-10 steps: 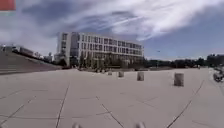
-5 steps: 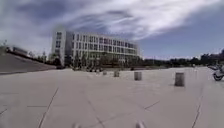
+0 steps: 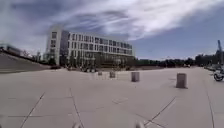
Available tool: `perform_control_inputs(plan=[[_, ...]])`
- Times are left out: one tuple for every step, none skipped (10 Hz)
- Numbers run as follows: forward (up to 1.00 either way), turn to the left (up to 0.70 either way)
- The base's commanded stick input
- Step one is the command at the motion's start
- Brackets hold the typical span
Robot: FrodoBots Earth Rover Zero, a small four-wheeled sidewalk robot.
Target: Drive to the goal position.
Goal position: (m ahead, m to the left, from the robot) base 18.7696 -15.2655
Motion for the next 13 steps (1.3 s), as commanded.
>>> perform_control_inputs(plan=[[0.7,-0.14],[0.7,-0.14],[0.7,-0.14],[0.7,-0.14],[0.7,-0.14],[0.7,-0.14],[0.7,-0.14],[0.7,-0.14],[0.7,-0.14],[0.7,-0.14],[0.7,-0.14],[0.34,-0.43],[0.0,-0.16]])
